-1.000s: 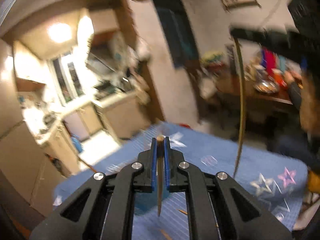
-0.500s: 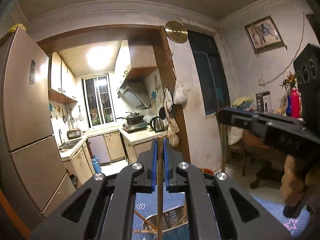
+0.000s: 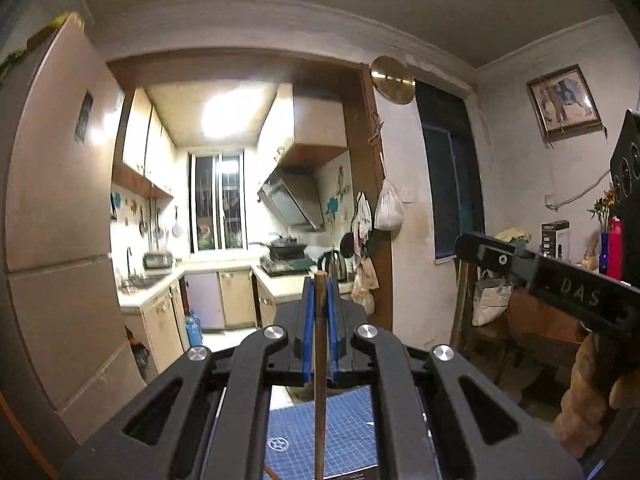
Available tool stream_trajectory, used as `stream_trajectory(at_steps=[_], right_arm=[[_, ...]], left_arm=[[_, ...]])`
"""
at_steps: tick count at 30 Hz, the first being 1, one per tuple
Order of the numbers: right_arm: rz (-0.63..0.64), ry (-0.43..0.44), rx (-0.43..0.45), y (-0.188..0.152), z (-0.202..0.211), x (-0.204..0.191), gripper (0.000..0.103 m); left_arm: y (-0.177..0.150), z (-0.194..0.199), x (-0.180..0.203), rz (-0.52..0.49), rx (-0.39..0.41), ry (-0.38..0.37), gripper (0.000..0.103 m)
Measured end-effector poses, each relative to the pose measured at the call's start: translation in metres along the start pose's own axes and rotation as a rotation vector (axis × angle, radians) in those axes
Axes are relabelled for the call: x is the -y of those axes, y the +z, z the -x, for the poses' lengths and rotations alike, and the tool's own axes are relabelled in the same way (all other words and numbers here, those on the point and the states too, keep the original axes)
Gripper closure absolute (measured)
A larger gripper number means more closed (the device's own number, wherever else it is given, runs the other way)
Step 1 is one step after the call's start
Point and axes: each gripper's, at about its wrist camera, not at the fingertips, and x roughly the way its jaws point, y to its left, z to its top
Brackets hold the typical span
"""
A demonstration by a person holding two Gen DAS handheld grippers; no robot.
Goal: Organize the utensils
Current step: 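Lower the left tool's chopstick into the holder while the right tool lowers its own, then open the left tool over the holder while the right tool releases its chopstick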
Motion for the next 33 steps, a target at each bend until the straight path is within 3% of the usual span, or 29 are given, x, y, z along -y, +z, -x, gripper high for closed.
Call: stream_trajectory(at_steps=[13,26,28,30,32,33], right_arm=[[-0.008,-0.032,-0.102,-0.06,-0.037,0.014,0.095],[-0.042,-0.023,-0.182,-0.099,-0.043,0.02,0.094],[-0.038,-0.027,-0.185,-0.101,-0.042,0.02,0.089],[-0.042,-0.037,-0.173,-0.101,-0.037,0.021,0.08],[-0.051,-0.035,-0.157,-0.099,-0.029,0.024,0.077],[-0.055,-0.035,-0.149,-0.098,-0.025,0.025,0.077]], left_arm=[[-0.063,-0.026,-0.02,0.063,-0.09,0.084,0.098],[-0.091,-0.026,-0.037,0.106,-0.158,0.106,0.098],[-0.094,-0.026,-0.038,0.113,-0.175,0.104,0.097],[-0.095,-0.022,-0.043,0.128,-0.182,0.098,0.09],[-0.092,-0.014,-0.05,0.159,-0.175,0.098,0.057],[-0.09,-0.008,-0.053,0.172,-0.155,0.104,0.057]])
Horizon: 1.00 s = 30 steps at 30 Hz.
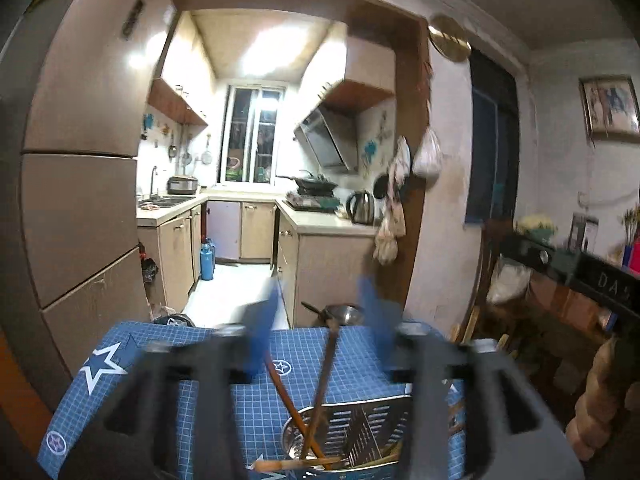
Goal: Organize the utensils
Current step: 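Open the left tool over the holder while the right tool releases its chopstick, then bring both open tools down over the last two bamboo chopsticks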
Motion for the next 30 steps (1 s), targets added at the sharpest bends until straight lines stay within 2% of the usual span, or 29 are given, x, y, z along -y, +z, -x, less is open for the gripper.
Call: stream_trajectory(at_steps=[7,12,15,18,20,24,25,26,27,28,29,30], right_arm=[[-0.016,-0.008,0.021,0.002,0.022,0.009,0.077],[-0.014,-0.012,0.028,0.002,0.038,0.011,0.077],[-0.008,-0.021,0.025,0.0,0.052,0.014,0.077],[0.013,-0.032,0.0,-0.008,0.073,0.021,0.077],[0.035,-0.034,-0.034,-0.018,0.088,0.027,0.077],[0.092,-0.033,-0.133,-0.055,0.132,0.034,0.075],[0.108,-0.028,-0.168,-0.07,0.146,0.034,0.069],[0.12,-0.023,-0.195,-0.085,0.159,0.034,0.058],[0.134,-0.024,-0.227,-0.104,0.177,0.032,0.051],[0.141,-0.018,-0.254,-0.12,0.191,0.029,0.036],[0.145,-0.012,-0.272,-0.133,0.201,0.027,0.026],[0.151,-0.009,-0.293,-0.147,0.213,0.023,0.025]], left_arm=[[0.009,0.035,-0.012,-0.001,0.064,0.024,0.057],[0.01,0.053,-0.015,0.008,0.078,0.038,0.057],[0.007,0.076,-0.015,0.01,0.093,0.038,0.057],[-0.003,0.109,-0.01,-0.031,0.088,0.013,0.057],[-0.017,0.136,-0.005,-0.083,0.067,-0.012,0.053],[-0.06,0.171,0.003,-0.15,-0.079,-0.088,0.047],[-0.08,0.181,0.008,-0.184,-0.148,-0.1,0.045],[-0.094,0.186,0.013,-0.208,-0.192,-0.11,0.045],[-0.113,0.195,0.018,-0.232,-0.242,-0.129,0.045],[-0.126,0.202,0.021,-0.245,-0.274,-0.137,0.044],[-0.145,0.212,0.028,-0.271,-0.32,-0.141,0.044],[-0.16,0.22,0.033,-0.288,-0.351,-0.143,0.044]])
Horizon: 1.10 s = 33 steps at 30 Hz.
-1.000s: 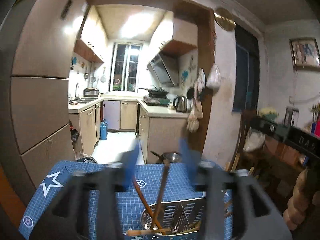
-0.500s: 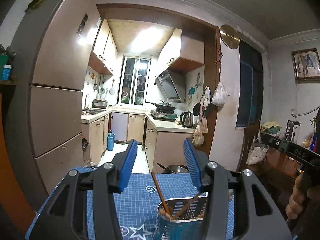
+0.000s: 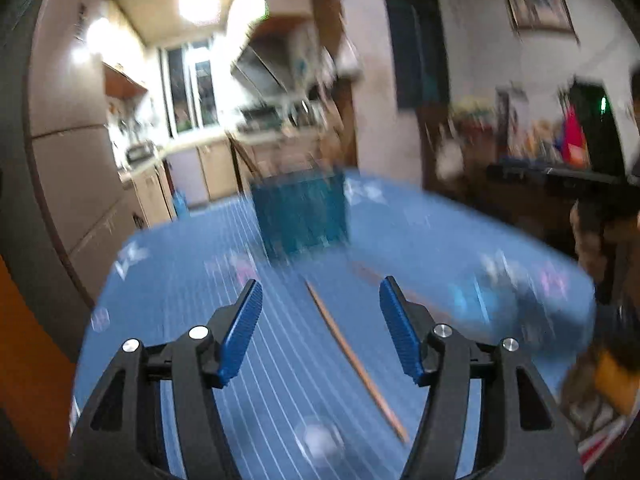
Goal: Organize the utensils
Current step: 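Bring both open tools down over the last two bamboo chopsticks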
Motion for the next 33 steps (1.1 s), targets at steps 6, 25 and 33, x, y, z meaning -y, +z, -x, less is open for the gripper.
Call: stream_trajectory(at_steps=[6,25,33], right_arm=[[0.055,0.008,-0.119,-0.086,0.018,-0.05,0.026],[0.029,-0.018,-0.206,-0.127,-0.028,-0.063,0.07],[0.053,-0.05,-0.163,-0.131,-0.03,-0.066,0.07]], left_arm=[[-0.058,0.003,0.044,-0.023,-0.129,0.029,0.044],[-0.094,-0.034,0.044,0.149,-0.196,0.032,0.057],[-0.092,-0.036,0.045,0.153,-0.184,0.043,0.057]])
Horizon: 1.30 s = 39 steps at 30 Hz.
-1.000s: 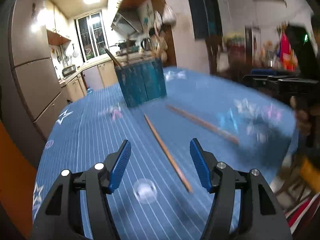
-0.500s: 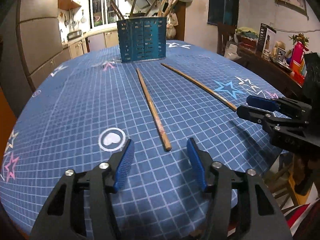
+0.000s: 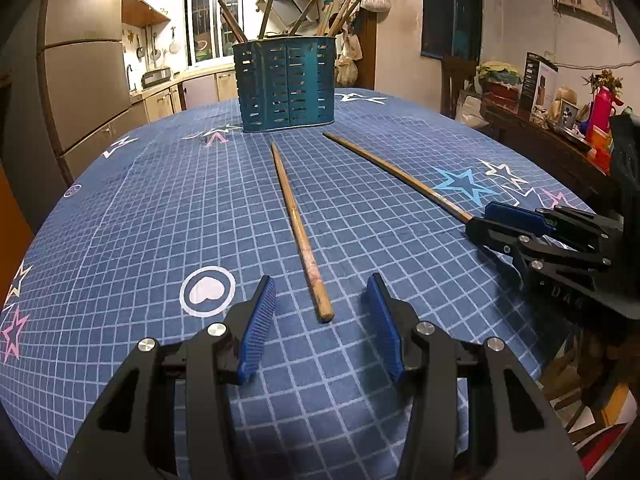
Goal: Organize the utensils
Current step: 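Bring both open tools down over the last two bamboo chopsticks, then close the left tool on one chopstick while the right tool grasps the other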
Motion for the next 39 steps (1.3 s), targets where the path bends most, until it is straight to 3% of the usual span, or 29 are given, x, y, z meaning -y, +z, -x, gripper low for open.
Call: stream_trajectory(at_steps=[10,17,22,25,31,39], right_arm=[[0.008,-0.012,0.002,-0.006,0.003,-0.007,0.072],[-0.007,0.014,-0.017,-0.005,0.006,-0.011,0.091],[-0.035,0.049,-0.028,-0.006,0.01,-0.01,0.096],[-0.053,0.071,-0.036,-0.004,0.011,-0.008,0.102],[-0.04,0.07,-0.004,0.004,0.02,-0.011,0.102],[-0.066,0.084,-0.024,0.003,0.018,-0.006,0.102]], left_arm=[[0.002,-0.003,0.002,0.01,0.01,0.019,0.059],[0.005,-0.003,0.008,-0.001,-0.013,0.019,0.089],[0.012,-0.005,0.001,0.023,-0.055,0.015,0.098],[0.014,-0.005,0.001,0.031,-0.08,0.019,0.098],[0.015,-0.004,0.002,0.032,-0.107,0.036,0.098],[0.015,-0.005,0.003,0.024,-0.109,0.054,0.098]])
